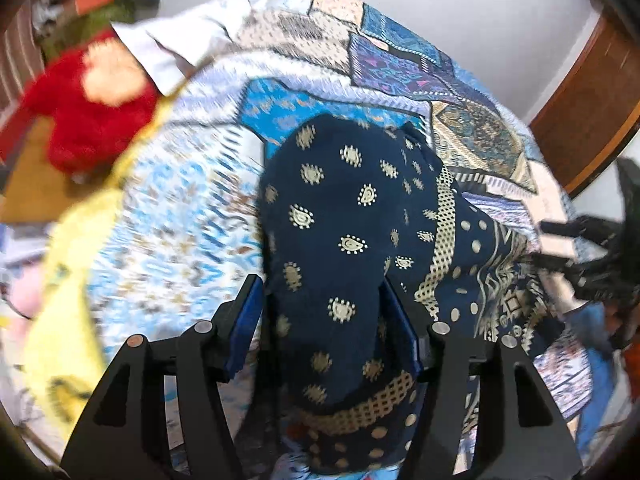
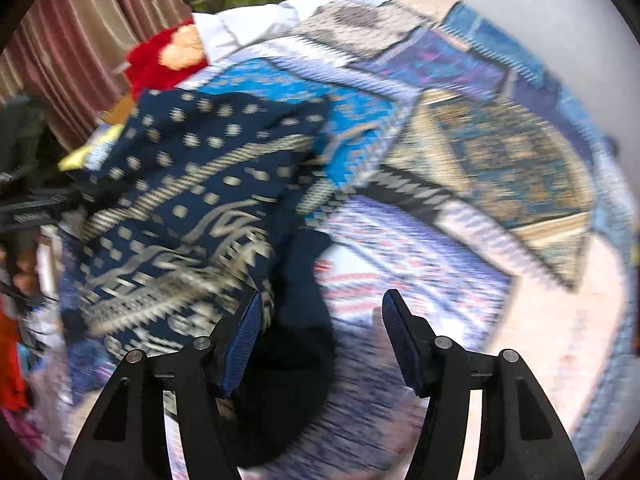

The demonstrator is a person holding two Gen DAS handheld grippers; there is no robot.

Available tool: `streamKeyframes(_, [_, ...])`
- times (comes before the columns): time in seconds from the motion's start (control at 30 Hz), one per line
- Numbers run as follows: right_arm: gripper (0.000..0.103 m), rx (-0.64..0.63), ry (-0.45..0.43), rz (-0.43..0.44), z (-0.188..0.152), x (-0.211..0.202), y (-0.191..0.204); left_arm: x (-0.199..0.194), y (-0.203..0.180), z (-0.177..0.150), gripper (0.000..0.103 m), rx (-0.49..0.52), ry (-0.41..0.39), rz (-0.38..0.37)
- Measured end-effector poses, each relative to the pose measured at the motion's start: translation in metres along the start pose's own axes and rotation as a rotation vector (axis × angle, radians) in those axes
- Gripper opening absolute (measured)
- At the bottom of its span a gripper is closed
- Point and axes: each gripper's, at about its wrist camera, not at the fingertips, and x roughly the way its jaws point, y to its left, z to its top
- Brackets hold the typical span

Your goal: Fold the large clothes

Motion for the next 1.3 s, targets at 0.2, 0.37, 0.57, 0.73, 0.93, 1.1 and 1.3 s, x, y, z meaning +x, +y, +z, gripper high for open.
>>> streamKeyframes(0.2, [0.059,0.029,-0.083,-0.030,-0.008,-0.048,-0.005,-0.034,-0.025,-0.010,0.062,0.095,-0.048,0.032])
streamKeyframes(0.37, [0.081,0.004,-0.141,0.116,-0.002,-0.061,0.035,-0.030,-0.050,-0.031,0.081,0.128,-0.031,0.024])
streamKeyframes(0.57, [0.083,-0.125,0.007,-0.014,-0.020,0.000,0.069,0.002,-0.043,-0.069,0.087,0.109,0.076,0.075])
streamKeyframes(0.73, [0.083,-0.013,0.072,0.037,-0.041,0.002,0.025,-0.009,-0.023,-0.079,0.092,0.064,0.092,0.058])
streamKeyframes(0.93, [0.083,0.031,-0.002,-0.015,-0.038,-0.032,-0.007,-0.043,-0.013,-0.046,0.091,0.048,-0.011,0.083])
streamKeyframes(1.1, [0.083,0.106,-0.108,0.080,-0.006,-0.054,-0.011,-0.038,-0.015,0.003,0.091,0.045,-0.073,0.101])
streamKeyframes(1.3, [0.083,0.120,-0.143,0.168,0.040,-0.027,0.015,0.011,-0.008,0.056,0.091,0.005,-0.078,0.143])
